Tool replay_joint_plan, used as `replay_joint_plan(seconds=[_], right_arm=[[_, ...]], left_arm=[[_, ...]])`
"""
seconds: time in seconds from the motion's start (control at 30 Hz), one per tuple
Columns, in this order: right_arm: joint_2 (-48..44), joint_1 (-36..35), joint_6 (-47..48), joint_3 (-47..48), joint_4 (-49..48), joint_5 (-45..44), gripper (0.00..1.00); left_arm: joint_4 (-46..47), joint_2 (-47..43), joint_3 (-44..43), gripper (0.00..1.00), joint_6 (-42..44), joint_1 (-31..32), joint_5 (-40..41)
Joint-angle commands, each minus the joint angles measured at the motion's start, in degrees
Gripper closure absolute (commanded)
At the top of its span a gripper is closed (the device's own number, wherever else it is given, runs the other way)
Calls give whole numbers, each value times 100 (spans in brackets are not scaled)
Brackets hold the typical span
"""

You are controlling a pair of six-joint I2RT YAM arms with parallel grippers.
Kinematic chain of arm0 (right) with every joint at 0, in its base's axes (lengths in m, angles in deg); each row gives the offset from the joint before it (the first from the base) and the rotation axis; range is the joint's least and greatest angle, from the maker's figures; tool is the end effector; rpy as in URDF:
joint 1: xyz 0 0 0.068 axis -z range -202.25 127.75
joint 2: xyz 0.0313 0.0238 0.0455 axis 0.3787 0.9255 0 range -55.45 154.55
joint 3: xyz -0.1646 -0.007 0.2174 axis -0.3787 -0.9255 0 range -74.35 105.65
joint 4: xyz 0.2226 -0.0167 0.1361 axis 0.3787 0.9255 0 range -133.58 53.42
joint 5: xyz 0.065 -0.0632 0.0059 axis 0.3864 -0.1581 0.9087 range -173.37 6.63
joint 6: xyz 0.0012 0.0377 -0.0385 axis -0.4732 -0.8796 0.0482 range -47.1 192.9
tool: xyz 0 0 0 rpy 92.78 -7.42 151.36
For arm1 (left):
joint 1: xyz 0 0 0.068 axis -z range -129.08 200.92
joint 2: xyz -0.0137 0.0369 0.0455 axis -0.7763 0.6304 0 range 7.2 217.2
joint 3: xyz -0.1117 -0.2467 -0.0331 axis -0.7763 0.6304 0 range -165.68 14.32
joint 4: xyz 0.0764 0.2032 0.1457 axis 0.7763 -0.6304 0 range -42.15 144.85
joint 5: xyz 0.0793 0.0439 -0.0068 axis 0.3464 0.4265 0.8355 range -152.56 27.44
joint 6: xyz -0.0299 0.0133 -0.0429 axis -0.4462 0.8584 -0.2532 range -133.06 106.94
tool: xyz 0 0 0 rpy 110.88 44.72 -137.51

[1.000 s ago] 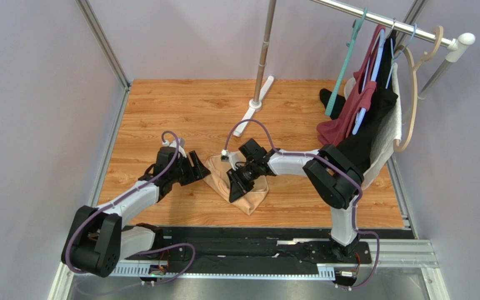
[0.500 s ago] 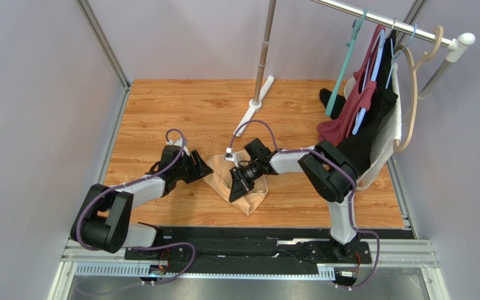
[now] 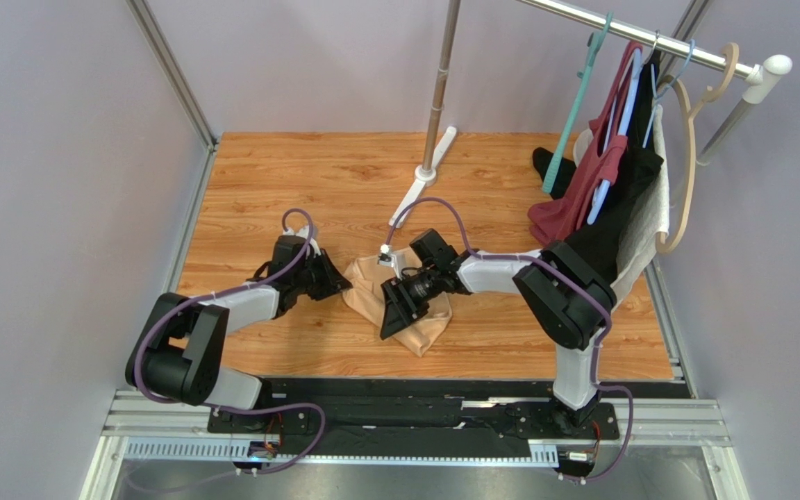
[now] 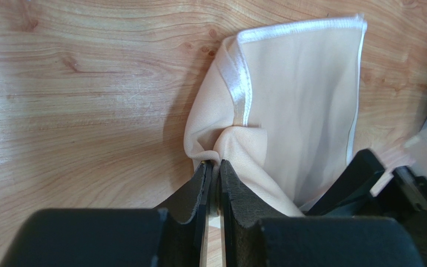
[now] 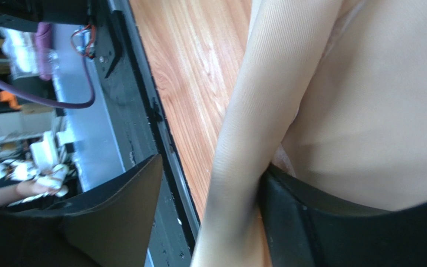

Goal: Fold the napkin, place the utensils inside, and roll it up
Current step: Roll the napkin with the utensil

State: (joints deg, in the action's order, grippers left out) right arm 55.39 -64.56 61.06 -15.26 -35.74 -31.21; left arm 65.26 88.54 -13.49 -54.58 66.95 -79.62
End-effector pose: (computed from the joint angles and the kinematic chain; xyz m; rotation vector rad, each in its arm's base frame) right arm 0.2481 0.2639 0.1223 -1.0539 2.5054 1.5078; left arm 0.2402 -0.0799 0.1393 -0.3824 2.4086 -0.8279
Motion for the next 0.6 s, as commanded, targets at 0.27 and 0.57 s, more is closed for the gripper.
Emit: replay_joint_plan(seconds=[0.27,0.57], right_arm=[[-2496,-620,-29,-1004,614,-4465,27],[-3008,-1649,-249,-1312,640,-5181,33]], left_arm=[[-1024,13,-629,86,539,5,27],[-1226,49,-734,86,575,5,-8]])
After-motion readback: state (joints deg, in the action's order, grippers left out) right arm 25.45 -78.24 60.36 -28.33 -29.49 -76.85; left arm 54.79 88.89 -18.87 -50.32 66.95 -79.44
